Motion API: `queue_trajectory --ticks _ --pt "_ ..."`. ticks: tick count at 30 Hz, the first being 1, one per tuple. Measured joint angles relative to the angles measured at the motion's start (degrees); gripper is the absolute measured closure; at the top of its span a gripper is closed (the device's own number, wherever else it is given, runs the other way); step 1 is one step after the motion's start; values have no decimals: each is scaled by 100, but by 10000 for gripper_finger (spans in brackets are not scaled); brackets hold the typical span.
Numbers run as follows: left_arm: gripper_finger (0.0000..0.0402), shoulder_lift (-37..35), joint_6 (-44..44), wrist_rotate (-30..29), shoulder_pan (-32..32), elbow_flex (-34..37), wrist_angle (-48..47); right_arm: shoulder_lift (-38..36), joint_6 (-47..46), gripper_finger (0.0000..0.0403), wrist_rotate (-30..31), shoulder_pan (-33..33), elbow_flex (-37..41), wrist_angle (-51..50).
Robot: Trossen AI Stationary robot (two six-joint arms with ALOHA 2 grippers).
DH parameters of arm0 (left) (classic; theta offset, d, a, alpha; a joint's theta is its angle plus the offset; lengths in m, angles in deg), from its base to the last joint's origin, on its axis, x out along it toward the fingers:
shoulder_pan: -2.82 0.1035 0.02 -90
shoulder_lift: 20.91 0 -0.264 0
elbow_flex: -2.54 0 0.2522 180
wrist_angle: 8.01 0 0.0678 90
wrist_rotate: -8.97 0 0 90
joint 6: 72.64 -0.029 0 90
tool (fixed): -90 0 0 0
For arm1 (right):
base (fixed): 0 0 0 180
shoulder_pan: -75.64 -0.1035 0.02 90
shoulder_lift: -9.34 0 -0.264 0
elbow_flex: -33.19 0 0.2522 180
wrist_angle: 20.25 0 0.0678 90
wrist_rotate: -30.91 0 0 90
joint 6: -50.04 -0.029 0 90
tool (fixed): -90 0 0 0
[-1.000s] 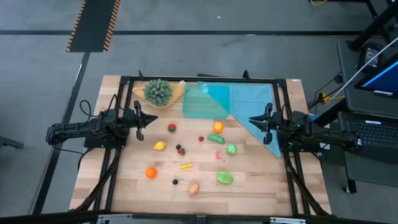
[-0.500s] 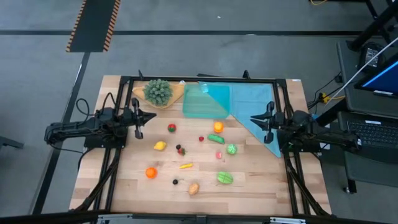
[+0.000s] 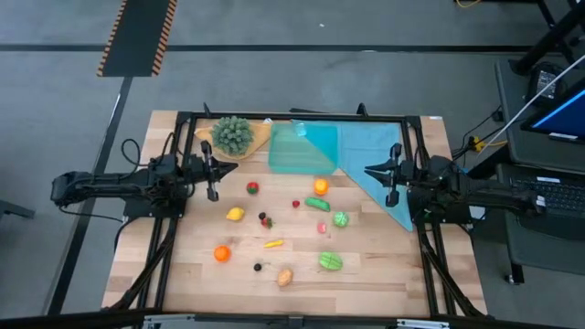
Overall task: Pick and placing Produce into tupperware
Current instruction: Put the lettuce into the blue bin
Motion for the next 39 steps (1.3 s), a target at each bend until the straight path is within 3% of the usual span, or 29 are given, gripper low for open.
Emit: queue_trajectory --ticks 9,19,30,39 --pt "401 878 8 125 78 -1305 -1204 1050 104 360 0 0 -825 -192" --pt "401 1604 -125 406 75 -2204 -2811 1828 152 360 0 0 -1980 -2038" --pt "401 2049 -116 445 -78 -2577 -3633 2673 -210 360 0 -103 -2821 -3516" --pt "376 2048 175 -101 -108 -2581 -3681 3213 -290 357 1 -107 -2870 -3420"
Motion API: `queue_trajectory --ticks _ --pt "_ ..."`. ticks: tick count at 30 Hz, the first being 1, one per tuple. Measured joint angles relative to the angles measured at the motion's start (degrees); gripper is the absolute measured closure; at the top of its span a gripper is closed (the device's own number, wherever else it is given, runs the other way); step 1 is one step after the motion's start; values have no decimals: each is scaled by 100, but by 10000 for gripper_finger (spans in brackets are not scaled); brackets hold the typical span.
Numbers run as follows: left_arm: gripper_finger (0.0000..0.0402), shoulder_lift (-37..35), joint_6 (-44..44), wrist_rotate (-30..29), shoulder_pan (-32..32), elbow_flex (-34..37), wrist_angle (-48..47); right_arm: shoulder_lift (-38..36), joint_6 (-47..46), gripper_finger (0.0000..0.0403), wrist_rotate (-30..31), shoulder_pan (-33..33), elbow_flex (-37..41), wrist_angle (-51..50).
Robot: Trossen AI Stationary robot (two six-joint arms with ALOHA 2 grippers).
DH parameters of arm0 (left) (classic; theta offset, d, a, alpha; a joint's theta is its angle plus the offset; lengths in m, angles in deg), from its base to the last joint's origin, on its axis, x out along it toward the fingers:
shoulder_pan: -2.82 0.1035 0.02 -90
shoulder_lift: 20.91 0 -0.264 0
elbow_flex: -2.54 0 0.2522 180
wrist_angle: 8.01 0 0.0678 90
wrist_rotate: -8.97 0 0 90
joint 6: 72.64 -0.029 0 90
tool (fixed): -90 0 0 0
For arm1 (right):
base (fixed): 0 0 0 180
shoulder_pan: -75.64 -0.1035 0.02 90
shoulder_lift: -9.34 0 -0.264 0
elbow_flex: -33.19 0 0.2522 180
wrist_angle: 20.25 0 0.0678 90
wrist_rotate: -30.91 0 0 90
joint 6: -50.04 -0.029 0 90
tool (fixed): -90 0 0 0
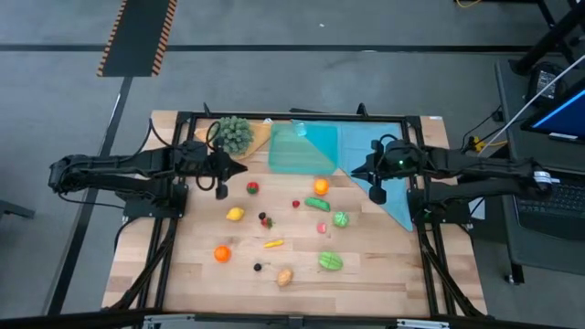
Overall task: Pick and placing Produce into tupperware
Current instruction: Put the lettuce into the blue bin
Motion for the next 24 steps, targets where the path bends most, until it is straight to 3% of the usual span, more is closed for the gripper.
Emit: queue_trajectory --ticks 6,13,19,24 --pt "314 0 -136 -500 0 0 0 149 66 300 1 0 0 357" --pt "250 0 -305 -726 0 1 0 151 80 186 502 2 0 805" --pt "231 -2 -332 -726 1 0 1 149 97 105 540 2 0 798" --pt "230 -7 -323 -729 0 0 44 149 99 87 532 2 0 761"
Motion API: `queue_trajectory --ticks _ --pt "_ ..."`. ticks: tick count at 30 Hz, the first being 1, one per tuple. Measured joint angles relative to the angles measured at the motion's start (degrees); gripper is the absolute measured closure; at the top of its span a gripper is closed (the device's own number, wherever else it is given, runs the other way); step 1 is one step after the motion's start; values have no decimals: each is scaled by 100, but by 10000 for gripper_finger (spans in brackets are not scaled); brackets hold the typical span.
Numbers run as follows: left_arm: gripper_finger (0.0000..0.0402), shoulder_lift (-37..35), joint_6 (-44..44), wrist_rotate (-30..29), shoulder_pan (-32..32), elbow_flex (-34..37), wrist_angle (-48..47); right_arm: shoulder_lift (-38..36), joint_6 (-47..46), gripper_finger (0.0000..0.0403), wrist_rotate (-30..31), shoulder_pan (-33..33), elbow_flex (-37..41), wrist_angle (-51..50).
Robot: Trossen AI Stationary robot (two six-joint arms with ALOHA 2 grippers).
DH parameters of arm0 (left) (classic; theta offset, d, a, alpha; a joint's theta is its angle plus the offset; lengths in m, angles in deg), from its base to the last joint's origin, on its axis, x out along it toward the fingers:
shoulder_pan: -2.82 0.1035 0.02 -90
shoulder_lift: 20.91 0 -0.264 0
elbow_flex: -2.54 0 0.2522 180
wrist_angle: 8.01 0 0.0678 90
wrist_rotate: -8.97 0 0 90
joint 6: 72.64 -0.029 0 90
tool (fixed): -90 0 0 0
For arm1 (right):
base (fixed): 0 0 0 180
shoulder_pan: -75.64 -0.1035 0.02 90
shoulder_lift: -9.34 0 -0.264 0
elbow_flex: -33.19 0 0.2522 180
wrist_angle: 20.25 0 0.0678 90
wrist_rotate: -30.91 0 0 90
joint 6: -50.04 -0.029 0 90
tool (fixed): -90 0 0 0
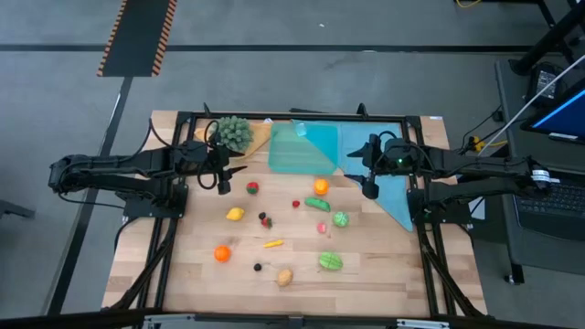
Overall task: Pick and placing Produce into tupperware
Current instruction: Put the lettuce into the blue bin
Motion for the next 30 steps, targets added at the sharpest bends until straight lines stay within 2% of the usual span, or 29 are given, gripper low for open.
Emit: queue_trajectory --ticks 4,14,19,24,30 --pt "230 0 326 28 0 2 -5 0 132 87 -37 -34 2 -31" --pt "229 0 295 43 2 1 14 0 280 87 -35 -496 5 -167" --pt "197 0 293 46 2 2 72 0 272 87 -19 -722 7 -168" --pt "164 0 297 45 2 2 73 26 249 87 285 -939 9 -256" --pt "165 0 295 45 2 2 70 26 -36 87 735 -1230 11 -547"
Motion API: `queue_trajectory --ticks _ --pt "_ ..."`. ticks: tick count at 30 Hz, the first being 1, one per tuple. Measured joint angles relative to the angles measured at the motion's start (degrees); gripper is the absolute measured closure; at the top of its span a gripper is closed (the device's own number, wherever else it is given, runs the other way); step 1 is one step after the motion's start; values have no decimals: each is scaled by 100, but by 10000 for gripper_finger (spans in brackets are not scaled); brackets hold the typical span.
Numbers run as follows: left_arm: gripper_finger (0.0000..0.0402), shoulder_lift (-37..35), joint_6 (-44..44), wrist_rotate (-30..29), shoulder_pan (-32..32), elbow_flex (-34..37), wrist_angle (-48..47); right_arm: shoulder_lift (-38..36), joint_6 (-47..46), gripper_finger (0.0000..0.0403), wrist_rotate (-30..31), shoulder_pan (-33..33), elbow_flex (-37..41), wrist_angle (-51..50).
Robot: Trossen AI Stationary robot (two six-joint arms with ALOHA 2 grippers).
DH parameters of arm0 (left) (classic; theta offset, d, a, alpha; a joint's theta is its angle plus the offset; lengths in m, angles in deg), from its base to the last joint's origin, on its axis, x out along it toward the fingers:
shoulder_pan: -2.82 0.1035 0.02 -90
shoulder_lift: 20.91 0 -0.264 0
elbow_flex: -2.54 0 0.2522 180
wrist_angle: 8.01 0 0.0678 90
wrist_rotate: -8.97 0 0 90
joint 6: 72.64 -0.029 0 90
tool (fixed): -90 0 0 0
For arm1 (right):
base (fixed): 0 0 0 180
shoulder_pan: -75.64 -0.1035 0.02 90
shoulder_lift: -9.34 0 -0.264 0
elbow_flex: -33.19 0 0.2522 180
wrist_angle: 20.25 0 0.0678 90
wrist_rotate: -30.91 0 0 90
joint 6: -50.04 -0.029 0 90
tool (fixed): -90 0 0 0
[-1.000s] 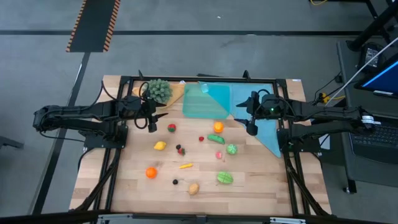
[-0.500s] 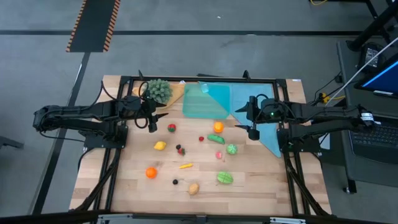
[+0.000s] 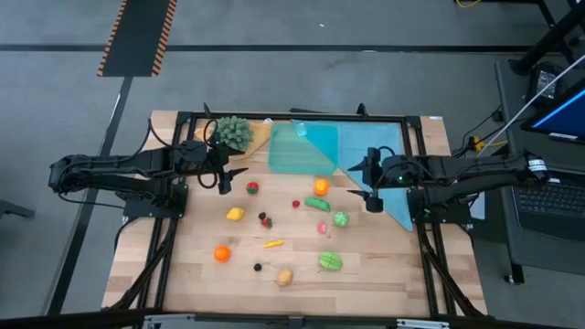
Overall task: Pick and placing Produce into tupperware
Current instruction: Put the lettuce into the blue bin
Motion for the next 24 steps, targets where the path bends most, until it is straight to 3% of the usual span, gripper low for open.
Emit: queue_trajectory --ticks 14,24 --pt "162 0 48 -1 0 -1 -9 480 -200 87 780 -818 0 123" --pt "162 0 170 1 0 0 -85 968 -1190 87 811 -1190 -307 -155"
